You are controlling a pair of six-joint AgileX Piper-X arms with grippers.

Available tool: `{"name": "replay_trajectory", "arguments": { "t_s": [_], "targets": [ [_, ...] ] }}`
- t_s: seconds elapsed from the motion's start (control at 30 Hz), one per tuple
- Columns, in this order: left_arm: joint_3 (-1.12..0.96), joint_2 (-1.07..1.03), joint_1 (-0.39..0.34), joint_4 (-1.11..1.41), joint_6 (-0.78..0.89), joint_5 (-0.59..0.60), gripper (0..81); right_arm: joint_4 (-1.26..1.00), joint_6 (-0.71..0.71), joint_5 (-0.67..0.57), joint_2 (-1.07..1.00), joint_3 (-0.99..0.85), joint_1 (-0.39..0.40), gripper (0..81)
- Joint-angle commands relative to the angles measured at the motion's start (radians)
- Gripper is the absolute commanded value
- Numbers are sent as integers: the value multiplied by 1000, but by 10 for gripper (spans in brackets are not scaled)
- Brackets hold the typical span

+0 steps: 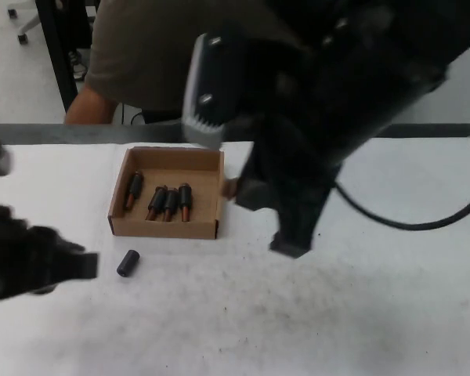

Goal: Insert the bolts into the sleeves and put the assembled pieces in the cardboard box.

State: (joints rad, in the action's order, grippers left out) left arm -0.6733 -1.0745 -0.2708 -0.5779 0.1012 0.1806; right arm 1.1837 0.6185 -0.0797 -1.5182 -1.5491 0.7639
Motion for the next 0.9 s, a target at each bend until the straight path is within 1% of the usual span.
{"name": "replay_trajectory", "arguments": {
  "t_s": [0.0,0.27,0.43,0.57,0.77,0.87],
  "targets": [
    [-52,-72,-1,22,-35,1,294,18,-34,-23,31,-8,-24,3],
    [-265,-423,-1,27,-132,1,294,18,-37,-23,75,-8,-88,3],
    [-351,-572,-1,-31,-160,-38,294,18,-37,-23,76,-8,-110,3],
    [-394,-650,-1,-99,-162,-49,294,18,-37,-23,76,-8,-119,3],
    [-397,-692,-1,-85,-165,-68,294,18,-37,-46,76,-8,-118,3],
    [-397,-696,-1,-70,-200,-68,294,15,-37,-46,76,-8,-118,3]
  ]
}}
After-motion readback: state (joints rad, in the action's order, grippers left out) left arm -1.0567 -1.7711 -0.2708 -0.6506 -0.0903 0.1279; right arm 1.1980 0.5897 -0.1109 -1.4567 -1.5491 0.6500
